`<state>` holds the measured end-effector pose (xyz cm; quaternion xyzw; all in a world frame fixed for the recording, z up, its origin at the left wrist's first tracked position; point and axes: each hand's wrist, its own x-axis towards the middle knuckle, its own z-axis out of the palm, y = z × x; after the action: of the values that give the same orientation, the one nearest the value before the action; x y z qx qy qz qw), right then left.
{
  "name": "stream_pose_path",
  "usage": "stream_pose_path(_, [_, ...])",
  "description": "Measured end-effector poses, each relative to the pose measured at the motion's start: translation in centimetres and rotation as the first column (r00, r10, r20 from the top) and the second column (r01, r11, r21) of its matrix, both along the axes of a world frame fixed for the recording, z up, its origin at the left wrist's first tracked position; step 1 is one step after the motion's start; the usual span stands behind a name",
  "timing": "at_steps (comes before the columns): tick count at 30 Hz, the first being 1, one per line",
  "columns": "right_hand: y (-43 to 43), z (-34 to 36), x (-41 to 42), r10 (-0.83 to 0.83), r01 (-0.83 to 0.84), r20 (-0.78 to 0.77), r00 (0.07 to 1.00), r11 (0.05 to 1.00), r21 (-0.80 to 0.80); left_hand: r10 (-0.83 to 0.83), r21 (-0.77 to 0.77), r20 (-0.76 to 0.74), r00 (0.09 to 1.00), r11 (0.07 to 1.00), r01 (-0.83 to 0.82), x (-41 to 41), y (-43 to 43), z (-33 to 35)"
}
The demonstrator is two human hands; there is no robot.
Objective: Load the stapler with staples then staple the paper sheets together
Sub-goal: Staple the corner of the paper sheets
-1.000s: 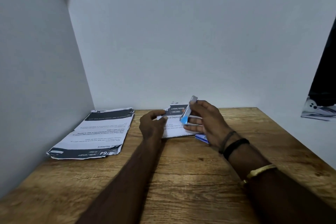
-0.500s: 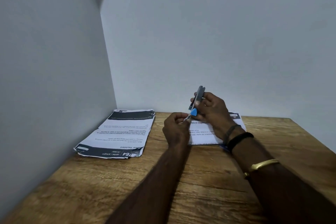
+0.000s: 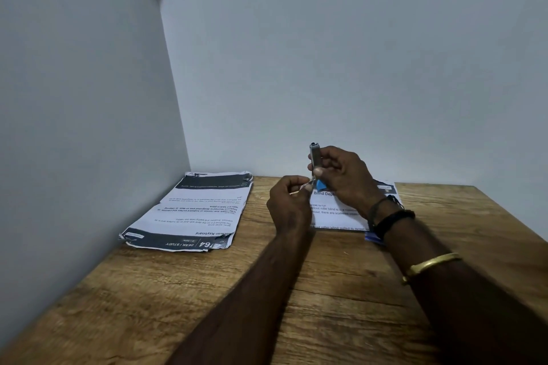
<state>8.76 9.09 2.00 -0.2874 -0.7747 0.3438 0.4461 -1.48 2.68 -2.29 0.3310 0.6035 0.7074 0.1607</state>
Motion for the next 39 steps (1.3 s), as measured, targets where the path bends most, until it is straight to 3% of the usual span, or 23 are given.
stream_pose_path(11, [-0.2,-0.4,-0.4,-0.146,0.149,-0.044,0.988,0.987,0.067,-0.024,0.009,-0.048,0.999,1.000,0.024,0.5,0.0,0.0])
stream_pose_path(15, [-0.3,-0.5,-0.4,-0.094,0.094,-0.051,0.994,0.996,-0.002,-0.019,-0.003,-0.059,0.998,1.000,0.019,0.1,0.0,0.0])
stream_pose_path(21, [-1.3,1.2,-0.3,-0.087,0.062,-0.309,0.947,0.994,-0.091,0.013,-0.017,-0.024,1.000,1.000,-0.014,-0.3,0.1,0.2])
stream_pose_path(23, [-1.6,1.9,0.3,-0.123,0.091,-0.310,0.943,0.989,-0.117,0.016,-0.019,0.003,1.000,1.000,-0.015,-0.4,0.2,0.3])
stream_pose_path(25, [-2.2,2.0,1.5,-0.149,0.136,-0.173,0.974,0.987,-0.084,0.008,-0.042,0.027,1.000,0.999,-0.007,-0.5,0.3,0.3])
stream_pose_path(27, [-3.0,1.6,2.6,-0.175,0.176,0.066,0.982,0.984,-0.018,0.007,-0.066,0.023,1.000,0.998,-0.005,-0.4,0.4,0.3])
stream_pose_path(30, [-4.4,0.5,3.5,-0.211,0.198,0.381,0.900,0.977,0.075,0.025,-0.065,-0.006,1.000,0.998,-0.026,-0.4,0.2,0.3])
stream_pose_path(35, [-5.7,-0.8,4.2,-0.166,0.184,0.593,0.788,0.982,0.031,0.011,-0.071,-0.022,1.000,0.997,-0.012,-0.7,-0.4,0.4])
stream_pose_path(39, [-5.9,-1.7,3.9,-0.223,0.199,0.698,0.680,0.973,0.117,0.011,-0.077,-0.044,0.999,0.997,-0.014,-1.0,-0.4,0.1])
